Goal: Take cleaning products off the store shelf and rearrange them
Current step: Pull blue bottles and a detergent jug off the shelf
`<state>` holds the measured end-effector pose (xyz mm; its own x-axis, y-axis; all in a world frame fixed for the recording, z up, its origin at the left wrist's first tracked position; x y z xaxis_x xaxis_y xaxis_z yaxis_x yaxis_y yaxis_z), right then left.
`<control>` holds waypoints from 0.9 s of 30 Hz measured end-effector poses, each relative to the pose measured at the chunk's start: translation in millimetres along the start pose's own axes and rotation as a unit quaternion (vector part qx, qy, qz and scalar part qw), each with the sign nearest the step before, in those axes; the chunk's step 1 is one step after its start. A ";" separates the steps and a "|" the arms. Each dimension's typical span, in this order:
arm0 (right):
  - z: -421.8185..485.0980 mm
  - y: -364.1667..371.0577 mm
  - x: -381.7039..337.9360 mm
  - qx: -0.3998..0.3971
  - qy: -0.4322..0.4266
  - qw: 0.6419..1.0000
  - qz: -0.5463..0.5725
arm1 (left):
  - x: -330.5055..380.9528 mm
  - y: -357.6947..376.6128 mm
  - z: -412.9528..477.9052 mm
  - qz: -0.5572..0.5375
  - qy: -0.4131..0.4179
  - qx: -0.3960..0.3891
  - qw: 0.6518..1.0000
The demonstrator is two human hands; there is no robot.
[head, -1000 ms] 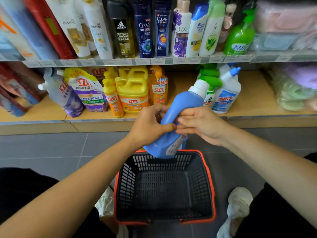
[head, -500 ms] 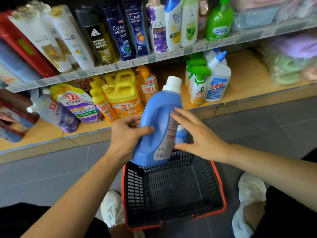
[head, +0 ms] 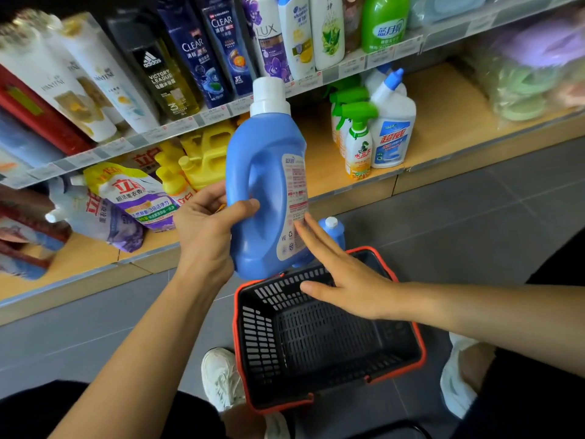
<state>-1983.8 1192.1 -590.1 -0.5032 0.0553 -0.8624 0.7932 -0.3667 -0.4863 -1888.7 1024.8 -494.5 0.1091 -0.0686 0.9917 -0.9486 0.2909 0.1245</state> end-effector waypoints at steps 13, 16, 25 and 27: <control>102.0 -122.7 0.0 0.212 0.185 0.933 0.223 | -12.3 12.4 -8.0 0.040 0.033 -0.058 0.997; 117.2 -145.7 -3.7 0.220 0.185 0.936 0.203 | -17.9 17.9 -11.8 0.079 0.062 -0.084 0.991; 143.9 -162.4 13.3 0.235 0.249 0.939 0.044 | -29.7 47.7 -12.4 0.164 0.145 -0.146 0.965; 155.7 -171.8 15.7 0.257 0.254 0.932 0.037 | -27.9 54.2 -1.9 0.174 0.163 -0.157 0.958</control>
<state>-2181.3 1111.4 -498.2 -0.1229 0.3972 -0.9094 0.4848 -0.7756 -0.4043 -1942.6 1044.3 -515.3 -0.0625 0.3721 0.9261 -0.8136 0.5185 -0.2632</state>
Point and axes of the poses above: each hand's wrist, its own z-axis towards the middle knuckle, its own y-axis out of the palm, x = y × z, the point moved 6 cm from there along z, towards the middle knuckle, and after that the axes turned 14 degrees about x, right-handed, at the moved point
